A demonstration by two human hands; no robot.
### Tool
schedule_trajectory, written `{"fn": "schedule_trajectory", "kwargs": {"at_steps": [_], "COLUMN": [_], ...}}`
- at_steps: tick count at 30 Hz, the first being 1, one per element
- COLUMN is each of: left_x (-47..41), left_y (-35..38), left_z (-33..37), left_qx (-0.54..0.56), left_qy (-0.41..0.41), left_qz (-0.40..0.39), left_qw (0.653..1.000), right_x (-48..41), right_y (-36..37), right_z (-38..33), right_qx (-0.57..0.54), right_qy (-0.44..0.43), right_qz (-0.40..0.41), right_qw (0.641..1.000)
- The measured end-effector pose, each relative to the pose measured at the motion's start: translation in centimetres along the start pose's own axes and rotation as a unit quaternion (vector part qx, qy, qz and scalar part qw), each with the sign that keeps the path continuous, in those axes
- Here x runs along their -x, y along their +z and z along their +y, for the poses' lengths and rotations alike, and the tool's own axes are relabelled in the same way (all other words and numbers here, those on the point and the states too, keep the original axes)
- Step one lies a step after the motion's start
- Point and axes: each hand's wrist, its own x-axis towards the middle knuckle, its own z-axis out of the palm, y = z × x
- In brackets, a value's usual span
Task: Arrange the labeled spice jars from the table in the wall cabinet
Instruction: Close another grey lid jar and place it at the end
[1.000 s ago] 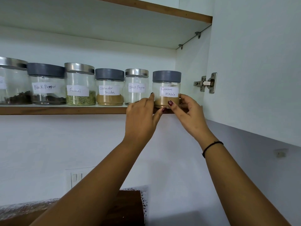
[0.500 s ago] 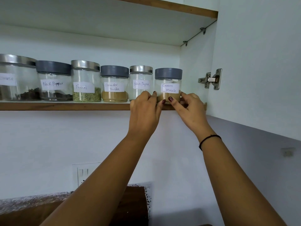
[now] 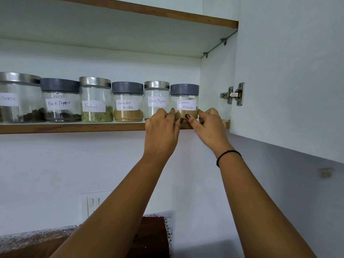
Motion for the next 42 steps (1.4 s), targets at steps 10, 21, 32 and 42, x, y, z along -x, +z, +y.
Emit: {"fn": "schedule_trajectory", "kwargs": {"at_steps": [10, 21, 32, 42], "left_x": [0.0, 0.0, 0.0, 0.1], "left_y": [-0.3, -0.2, 0.0, 0.0], "left_z": [0.1, 0.1, -0.1, -0.2], "left_qx": [-0.01, -0.007, -0.006, 0.0], "left_qy": [-0.004, -0.005, 0.0, 0.003], "left_qz": [-0.012, -0.018, -0.007, -0.01], "left_qw": [1.0, 1.0, 1.0, 1.0], "right_x": [0.1, 0.0, 0.1, 0.3], "right_y": [0.2, 0.6, 0.8, 0.8], "right_z": [-0.2, -0.1, 0.1, 0.0], "right_qx": [0.046, 0.084, 0.07, 0.057], "right_qy": [-0.001, -0.001, 0.0, -0.006], "right_qz": [0.002, 0.0, -0.003, 0.008], "right_qw": [0.999, 0.996, 0.998, 0.998]}}
